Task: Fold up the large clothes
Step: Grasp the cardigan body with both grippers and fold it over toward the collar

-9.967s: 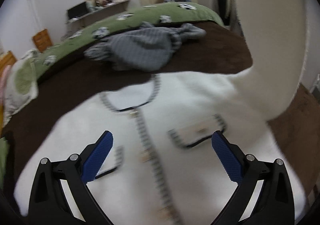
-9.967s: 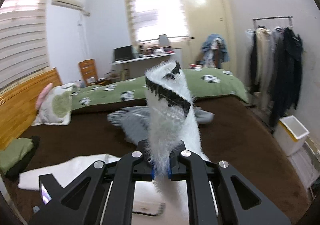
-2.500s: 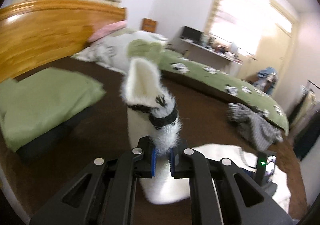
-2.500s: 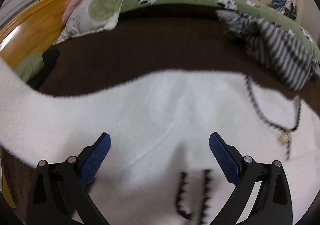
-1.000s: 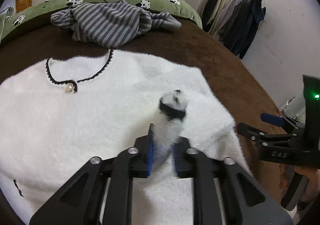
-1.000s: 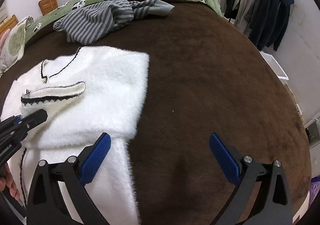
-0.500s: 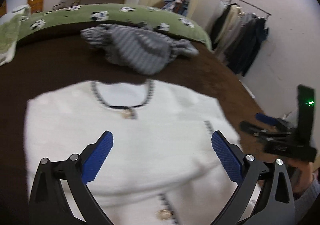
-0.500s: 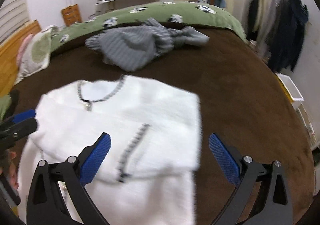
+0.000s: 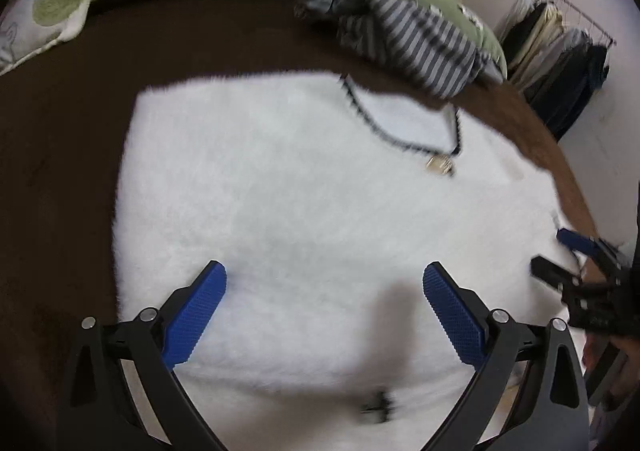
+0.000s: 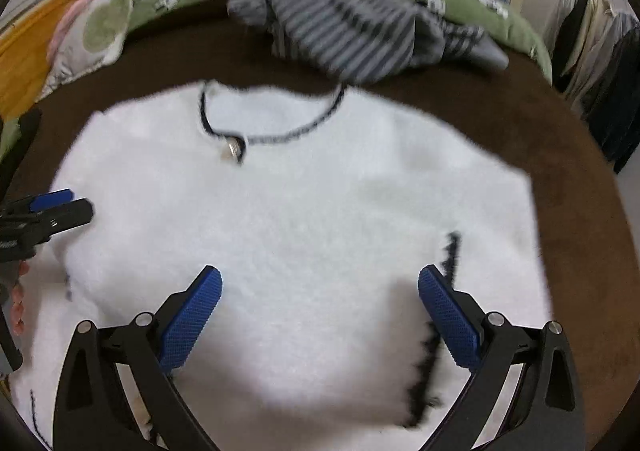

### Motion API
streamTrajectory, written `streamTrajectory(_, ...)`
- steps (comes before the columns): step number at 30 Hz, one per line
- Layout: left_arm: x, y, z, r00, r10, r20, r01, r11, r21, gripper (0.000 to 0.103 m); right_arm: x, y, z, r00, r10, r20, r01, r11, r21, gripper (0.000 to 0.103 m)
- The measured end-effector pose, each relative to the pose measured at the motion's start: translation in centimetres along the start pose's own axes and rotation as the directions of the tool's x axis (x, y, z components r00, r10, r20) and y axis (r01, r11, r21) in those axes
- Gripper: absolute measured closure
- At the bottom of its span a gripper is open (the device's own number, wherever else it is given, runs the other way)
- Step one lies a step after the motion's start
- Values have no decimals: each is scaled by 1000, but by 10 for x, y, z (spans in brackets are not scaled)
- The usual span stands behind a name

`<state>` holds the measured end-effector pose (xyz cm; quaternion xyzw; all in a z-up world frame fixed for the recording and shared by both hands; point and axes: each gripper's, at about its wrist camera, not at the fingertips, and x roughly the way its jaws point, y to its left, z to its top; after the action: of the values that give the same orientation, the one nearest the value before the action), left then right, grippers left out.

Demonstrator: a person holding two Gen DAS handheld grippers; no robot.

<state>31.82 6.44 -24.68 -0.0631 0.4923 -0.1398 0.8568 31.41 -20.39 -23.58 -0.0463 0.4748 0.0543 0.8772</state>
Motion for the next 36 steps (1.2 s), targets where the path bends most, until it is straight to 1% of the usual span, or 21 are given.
streamTrajectory(1,3,1,-3,1000,5,4,-5,1000,25,7,4,-1,-2,1000,3,3,-3,1000,9,6)
streamTrajectory(3,5,1,-6,1000,9,17,-10,998,63,7,11,-2,-3,999,-1,34,1,1000,3,6)
streamTrajectory(7,8,8,-4,1000,-13,19,12,999,48,6,22,-2,-1,997,-16,73,17,1000,-4,5)
streamTrajectory(10,12,10,-2,1000,-8,23,7,999,38,6,25,-4,0,995,-23,92,22,1000,14,5)
streamTrajectory(13,14,8,-2,1000,-1,30,0,999,47,6,25,-4,-2,994,-27,110,25,1000,19,5)
streamTrajectory(24,12,7,-6,998,6,59,-8,999,37,6,23,-2,-2,993,-38,111,36,999,16,5)
streamTrajectory(27,10,7,-5,998,5,63,-6,1000,24,6,17,-1,-1,993,-54,102,51,998,35,6)
streamTrajectory(30,6,0,-5,997,38,64,-42,997,59,6,6,3,-1,992,-72,103,67,997,48,6)
streamTrajectory(33,-3,-2,-5,998,44,54,-47,998,48,6,-9,1,-3,995,-47,88,39,995,88,6)
streamTrajectory(36,-30,-2,-9,996,39,84,-41,999,22,6,-35,3,-7,994,-29,104,19,995,94,6)
